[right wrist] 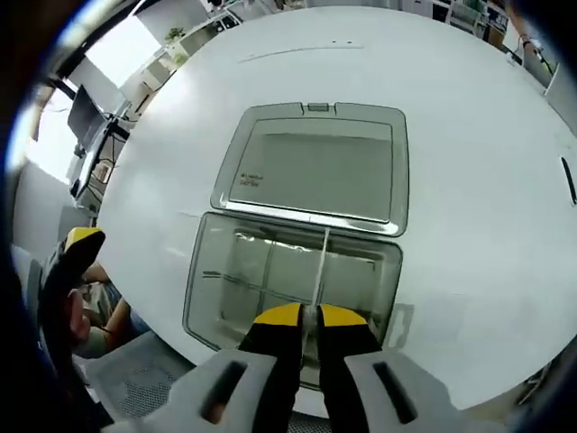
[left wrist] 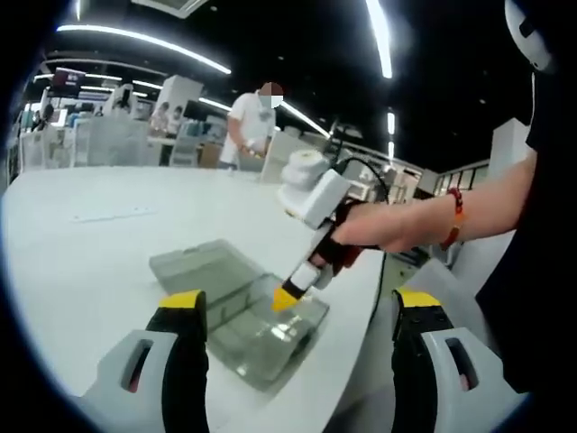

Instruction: Insert the divider into the dual guide fixture by aligning both edges with the guide slots and pushing it downward to the bottom, including one-sided entry, uneven engagement, binding, and posture correction.

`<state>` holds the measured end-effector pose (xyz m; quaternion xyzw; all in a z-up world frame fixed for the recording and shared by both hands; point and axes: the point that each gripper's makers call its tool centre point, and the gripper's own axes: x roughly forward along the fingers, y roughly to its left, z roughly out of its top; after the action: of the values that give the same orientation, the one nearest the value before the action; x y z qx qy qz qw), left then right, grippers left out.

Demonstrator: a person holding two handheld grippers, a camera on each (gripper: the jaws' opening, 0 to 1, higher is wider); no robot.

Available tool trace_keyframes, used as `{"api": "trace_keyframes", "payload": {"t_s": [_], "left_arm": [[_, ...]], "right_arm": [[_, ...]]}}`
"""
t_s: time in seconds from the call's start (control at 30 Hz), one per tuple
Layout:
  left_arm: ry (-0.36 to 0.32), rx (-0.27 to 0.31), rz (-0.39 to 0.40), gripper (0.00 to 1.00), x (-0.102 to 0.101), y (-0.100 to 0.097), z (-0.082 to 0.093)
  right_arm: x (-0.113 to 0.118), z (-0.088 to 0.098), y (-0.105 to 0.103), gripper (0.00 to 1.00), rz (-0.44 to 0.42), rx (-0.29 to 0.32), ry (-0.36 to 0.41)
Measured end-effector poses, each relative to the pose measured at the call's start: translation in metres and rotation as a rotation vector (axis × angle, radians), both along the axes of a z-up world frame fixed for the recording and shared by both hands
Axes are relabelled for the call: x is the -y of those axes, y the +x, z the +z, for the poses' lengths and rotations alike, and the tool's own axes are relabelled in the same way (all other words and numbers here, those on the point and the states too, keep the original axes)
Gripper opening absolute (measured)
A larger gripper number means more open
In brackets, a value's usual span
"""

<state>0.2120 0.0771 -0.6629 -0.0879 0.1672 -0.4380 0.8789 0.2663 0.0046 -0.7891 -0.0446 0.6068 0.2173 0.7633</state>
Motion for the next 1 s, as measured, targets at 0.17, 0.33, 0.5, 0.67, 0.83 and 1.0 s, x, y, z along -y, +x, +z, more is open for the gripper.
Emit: {"api": "trace_keyframes", "payload": {"t_s": [0.17,0.33,0.5,0.67,0.83,1.0], "left_arm": [[0.003,0.003,-0.002,0.83,0.001,-0.003,0.002],[0.006,0.002,0.0,0.83,-0.001,-0.005,0.002],[0.008,0.004,0.011,0.83,-0.003,-0.005,0.003],[0.02,0.007,0.012,0.83,0.0,-0.006,0.004],[0.021,0.011,0.023,0.83,0.0,-0.008,0.008],[0.027,0.013,0.035,0.83,0.001,-0.011,0.01]], "right_arm": [[0.0,-0.006,0.001,0.01,0.007,-0.001,-0.003],[-0.002,-0.013,-0.001,0.01,0.029,0.005,-0.004],[-0.002,-0.012,-0.001,0.01,0.038,0.002,0.013],[-0.001,-0.014,0.0,0.01,0.04,0.006,0.008],[0.0,-0.014,0.001,0.0,0.062,0.01,-0.025],[-0.001,-0.014,0.001,0.0,0.126,0.028,-0.048]]}}
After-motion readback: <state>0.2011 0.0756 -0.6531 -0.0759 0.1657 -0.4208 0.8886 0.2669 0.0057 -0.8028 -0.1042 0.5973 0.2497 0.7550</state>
